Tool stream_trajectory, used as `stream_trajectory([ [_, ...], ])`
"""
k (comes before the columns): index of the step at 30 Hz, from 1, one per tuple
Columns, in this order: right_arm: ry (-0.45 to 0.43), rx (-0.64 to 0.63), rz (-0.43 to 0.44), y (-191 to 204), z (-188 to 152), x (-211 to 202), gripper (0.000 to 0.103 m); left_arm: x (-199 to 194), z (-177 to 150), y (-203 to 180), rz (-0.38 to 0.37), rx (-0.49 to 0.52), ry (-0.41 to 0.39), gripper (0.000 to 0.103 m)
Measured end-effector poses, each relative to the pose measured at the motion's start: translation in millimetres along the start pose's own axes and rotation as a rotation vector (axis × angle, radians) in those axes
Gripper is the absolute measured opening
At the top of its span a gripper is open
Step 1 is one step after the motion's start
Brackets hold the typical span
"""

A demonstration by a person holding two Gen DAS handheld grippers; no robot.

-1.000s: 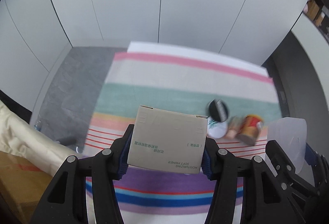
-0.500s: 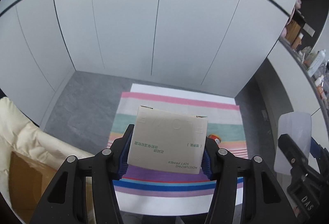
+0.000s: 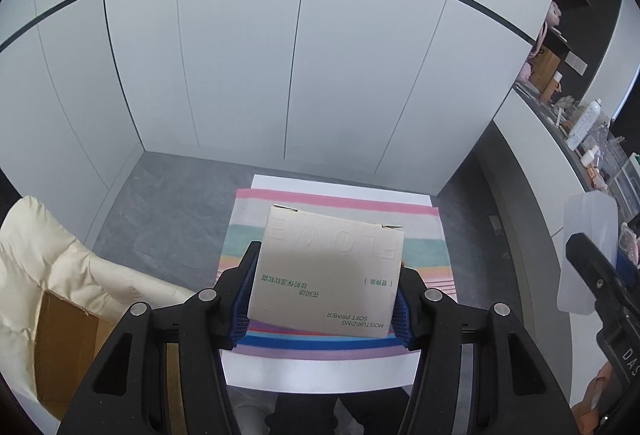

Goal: Organize objects
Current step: 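Carry the wooden block and frosted case with both tools over the cardboard box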

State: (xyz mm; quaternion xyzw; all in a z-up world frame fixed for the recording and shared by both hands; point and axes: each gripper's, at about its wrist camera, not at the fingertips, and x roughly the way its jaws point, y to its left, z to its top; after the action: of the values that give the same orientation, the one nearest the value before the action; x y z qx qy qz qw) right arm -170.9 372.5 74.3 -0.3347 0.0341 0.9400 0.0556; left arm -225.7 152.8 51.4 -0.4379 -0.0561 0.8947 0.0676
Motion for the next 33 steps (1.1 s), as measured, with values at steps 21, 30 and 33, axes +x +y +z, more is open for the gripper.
stream_trajectory([
  [21, 0.062, 0.013, 0.076, -28, -55, -52, 0.085, -34, -67, -20, -0.082, 0.071, 0.057, 0.056],
  [30, 0.07, 0.017, 0.144, -42, -110, -86, 0.085, -88, -124, -26, -0.022, 0.181, -0.04, 0.056],
  [33, 0.094, 0.036, 0.156, -48, -129, -90, 0.085, -100, -138, -28, -0.037, 0.196, -0.045, 0.056],
])
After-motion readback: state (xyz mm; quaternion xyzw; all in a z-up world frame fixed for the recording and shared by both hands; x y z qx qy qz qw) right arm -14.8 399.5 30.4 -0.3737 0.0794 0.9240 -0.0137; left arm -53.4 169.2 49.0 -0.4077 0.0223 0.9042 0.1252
